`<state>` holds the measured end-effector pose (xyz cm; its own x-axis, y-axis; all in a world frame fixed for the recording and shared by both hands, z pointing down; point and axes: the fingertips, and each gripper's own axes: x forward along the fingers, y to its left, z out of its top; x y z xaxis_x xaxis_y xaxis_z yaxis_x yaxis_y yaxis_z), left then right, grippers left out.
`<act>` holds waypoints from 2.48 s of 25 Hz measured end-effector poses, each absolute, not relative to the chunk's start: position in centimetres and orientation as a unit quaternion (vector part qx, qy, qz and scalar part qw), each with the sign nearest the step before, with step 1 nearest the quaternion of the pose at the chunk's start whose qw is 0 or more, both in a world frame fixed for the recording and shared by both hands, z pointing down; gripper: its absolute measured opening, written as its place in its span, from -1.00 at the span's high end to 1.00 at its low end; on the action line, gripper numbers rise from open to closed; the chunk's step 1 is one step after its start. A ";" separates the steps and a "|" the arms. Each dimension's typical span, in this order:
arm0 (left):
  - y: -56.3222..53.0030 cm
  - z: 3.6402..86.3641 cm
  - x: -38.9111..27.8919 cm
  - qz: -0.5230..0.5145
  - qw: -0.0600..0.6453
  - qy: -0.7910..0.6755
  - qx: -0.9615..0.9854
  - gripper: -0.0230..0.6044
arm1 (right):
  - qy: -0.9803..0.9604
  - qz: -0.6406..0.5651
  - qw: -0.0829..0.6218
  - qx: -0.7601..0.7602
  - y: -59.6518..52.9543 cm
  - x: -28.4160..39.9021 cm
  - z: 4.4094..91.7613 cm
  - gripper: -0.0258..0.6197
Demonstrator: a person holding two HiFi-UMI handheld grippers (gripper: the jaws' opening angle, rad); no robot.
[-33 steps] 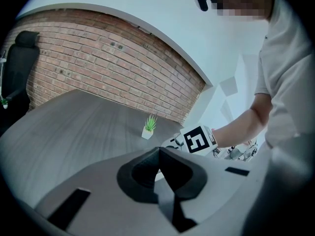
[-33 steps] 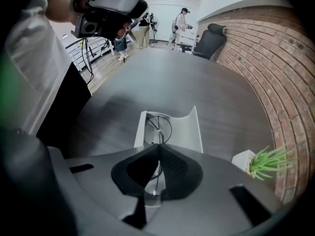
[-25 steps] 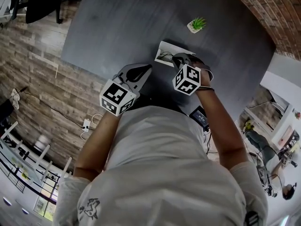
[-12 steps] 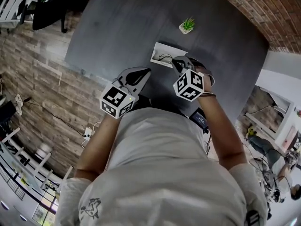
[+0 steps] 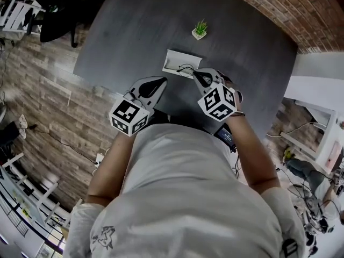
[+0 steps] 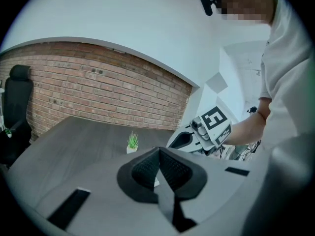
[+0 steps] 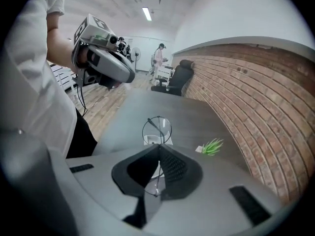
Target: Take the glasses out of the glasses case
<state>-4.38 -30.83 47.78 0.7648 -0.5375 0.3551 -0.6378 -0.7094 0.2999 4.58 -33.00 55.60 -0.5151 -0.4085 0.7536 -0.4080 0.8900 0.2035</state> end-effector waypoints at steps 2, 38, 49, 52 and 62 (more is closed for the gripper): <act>-30.3 47.3 -3.9 0.122 0.200 -0.322 0.917 0.89 | -0.875 0.007 0.420 0.243 -32.5 5.1 55.0 0.88; -14.0 42.4 -16.4 0.100 0.153 -0.316 0.931 0.89 | -0.889 0.017 0.260 0.376 -17.1 -1.7 45.4 0.88; -7.2 41.9 -19.0 0.088 0.146 -0.277 0.946 0.89 | -0.869 0.026 0.248 0.427 -8.2 -2.7 43.7 0.88; -6.2 41.7 -18.2 0.090 0.143 -0.267 0.949 0.89 | -0.868 0.024 0.245 0.431 -7.1 -2.1 43.1 0.88; -3.6 41.4 -16.1 0.082 0.147 -0.274 0.947 0.89 | -0.875 0.013 0.239 0.420 -4.2 0.0 42.0 0.88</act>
